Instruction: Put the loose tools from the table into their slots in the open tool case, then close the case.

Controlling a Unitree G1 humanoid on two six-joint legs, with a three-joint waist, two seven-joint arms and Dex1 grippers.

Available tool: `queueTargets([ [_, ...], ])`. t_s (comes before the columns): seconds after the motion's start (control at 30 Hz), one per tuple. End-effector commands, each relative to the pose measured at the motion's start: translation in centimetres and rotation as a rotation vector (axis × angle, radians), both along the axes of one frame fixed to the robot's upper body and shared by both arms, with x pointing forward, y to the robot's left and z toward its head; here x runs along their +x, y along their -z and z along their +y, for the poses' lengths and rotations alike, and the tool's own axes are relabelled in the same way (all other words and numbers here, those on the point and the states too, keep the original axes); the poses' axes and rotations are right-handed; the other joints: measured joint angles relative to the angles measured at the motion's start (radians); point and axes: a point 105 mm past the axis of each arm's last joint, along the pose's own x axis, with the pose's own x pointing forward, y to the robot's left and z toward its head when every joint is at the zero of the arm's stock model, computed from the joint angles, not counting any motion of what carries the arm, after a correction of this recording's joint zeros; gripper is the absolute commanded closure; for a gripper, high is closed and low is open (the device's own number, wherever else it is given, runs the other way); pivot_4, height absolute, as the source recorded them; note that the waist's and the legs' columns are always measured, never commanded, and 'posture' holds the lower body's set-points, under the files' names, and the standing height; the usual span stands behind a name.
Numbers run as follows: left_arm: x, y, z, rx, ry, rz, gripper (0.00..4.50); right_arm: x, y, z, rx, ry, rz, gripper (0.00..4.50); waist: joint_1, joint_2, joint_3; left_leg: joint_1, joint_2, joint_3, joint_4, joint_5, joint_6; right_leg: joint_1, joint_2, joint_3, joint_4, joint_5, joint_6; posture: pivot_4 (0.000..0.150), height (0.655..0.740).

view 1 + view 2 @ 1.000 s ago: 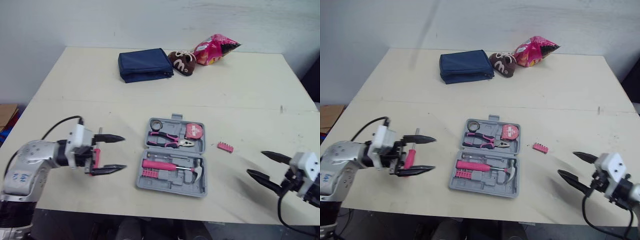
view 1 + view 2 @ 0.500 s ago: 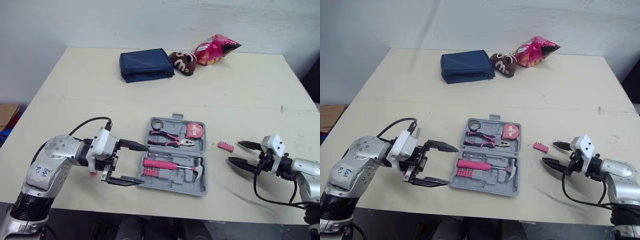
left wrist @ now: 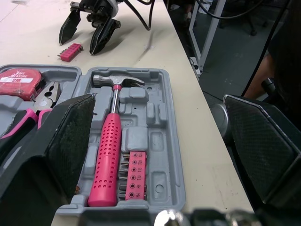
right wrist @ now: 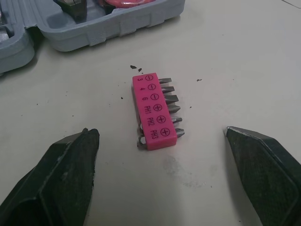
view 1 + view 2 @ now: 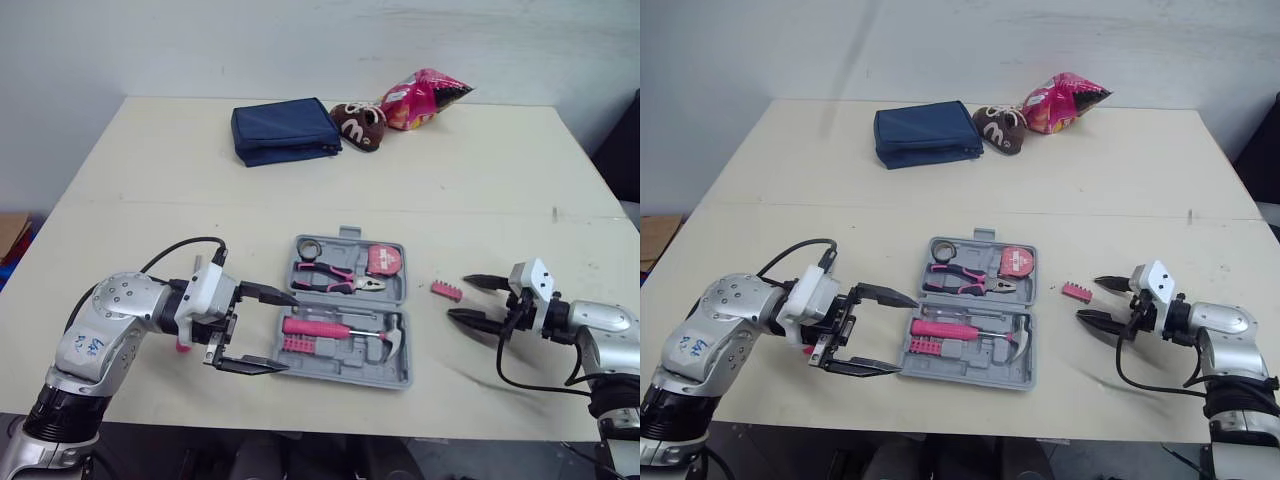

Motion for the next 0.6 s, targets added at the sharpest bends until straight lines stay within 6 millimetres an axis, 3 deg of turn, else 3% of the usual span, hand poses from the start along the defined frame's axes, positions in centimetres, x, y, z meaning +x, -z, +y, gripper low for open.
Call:
queueTargets([
  [0.03,-0.3,-0.2,0.1,0.006,0.008,-0.019,0.08,-0.2,0.8,0.3,-0.010,-0.015,0.024,0.00,-0.003,0.000,0.000,0.000,0.000,0.000,0.000,0.000,0.000,0.000,0.000,0.000,0.000,0.000,0.000,0.150,0.7400],
  [0.47,0.0,0.3,0.2,0.015,-0.008,-0.015,0.08,0.2,1.2,1.4,-0.017,-0.057,0.008,0.00,-0.018,0.000,0.000,0.000,0.000,0.000,0.000,0.000,0.000,0.000,0.000,0.000,0.000,0.000,0.000,0.150,0.7400],
  [0.57,-0.1,0.5,0.3,0.017,-0.016,-0.009,0.00,0.3,1.3,1.8,-0.009,-0.067,-0.003,0.72,-0.020,0.000,0.000,0.001,0.001,0.001,0.000,0.000,-0.001,0.000,0.001,0.001,0.000,0.000,0.000,0.150,0.7400],
  [0.6,-0.1,0.6,0.3,0.018,-0.018,-0.006,0.00,0.4,1.3,1.9,-0.007,-0.068,-0.005,1.20,-0.020,0.000,0.000,0.001,0.001,0.001,0.000,0.000,-0.001,0.000,0.001,0.001,0.000,0.000,0.000,0.150,0.7400],
])
